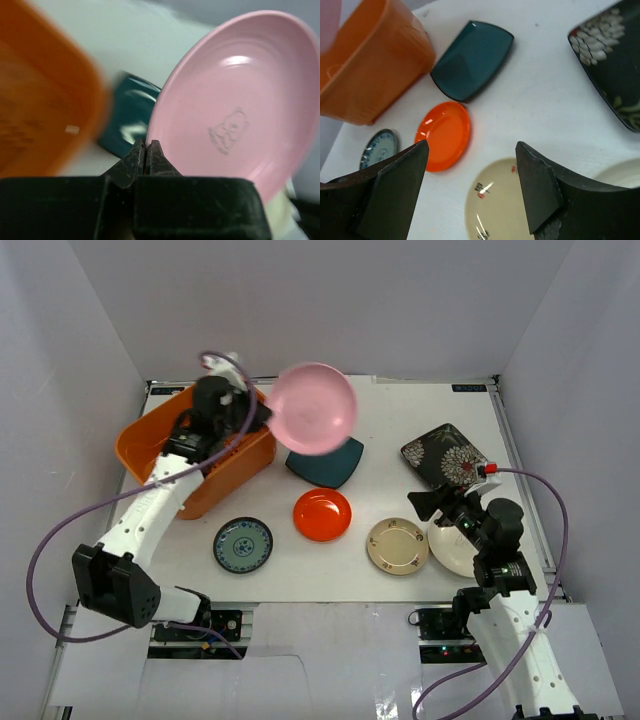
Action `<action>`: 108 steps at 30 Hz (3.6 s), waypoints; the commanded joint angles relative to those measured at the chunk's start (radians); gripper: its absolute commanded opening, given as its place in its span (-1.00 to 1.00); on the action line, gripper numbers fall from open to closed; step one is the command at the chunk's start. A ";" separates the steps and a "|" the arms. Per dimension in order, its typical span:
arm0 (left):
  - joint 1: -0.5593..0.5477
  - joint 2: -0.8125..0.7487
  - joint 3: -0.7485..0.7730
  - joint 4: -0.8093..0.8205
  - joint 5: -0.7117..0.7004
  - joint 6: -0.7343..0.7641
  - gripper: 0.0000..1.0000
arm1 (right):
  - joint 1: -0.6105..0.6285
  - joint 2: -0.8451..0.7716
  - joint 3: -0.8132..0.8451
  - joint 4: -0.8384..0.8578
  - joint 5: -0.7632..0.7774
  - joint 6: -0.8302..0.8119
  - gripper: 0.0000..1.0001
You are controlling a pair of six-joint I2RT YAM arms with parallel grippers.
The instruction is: Place the plates into the plastic bin on the countertop
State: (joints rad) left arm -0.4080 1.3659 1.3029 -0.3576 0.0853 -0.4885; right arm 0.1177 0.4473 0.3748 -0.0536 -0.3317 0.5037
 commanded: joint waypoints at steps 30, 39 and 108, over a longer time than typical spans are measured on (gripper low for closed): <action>0.584 0.028 -0.223 -0.018 -0.200 -0.061 -0.08 | -0.004 0.027 -0.040 -0.195 0.167 -0.028 0.51; 0.584 -0.037 -0.240 0.049 -0.087 -0.096 0.39 | -0.004 0.053 -0.008 -0.224 0.412 -0.005 0.13; -0.241 -0.312 -0.515 0.218 0.363 -0.094 0.60 | 0.066 0.206 0.088 -0.088 0.134 0.128 -0.85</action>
State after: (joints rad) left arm -0.5961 0.9913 0.7361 -0.1883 0.5480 -0.5625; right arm 0.1112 0.6395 0.4484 -0.3016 -0.1238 0.6247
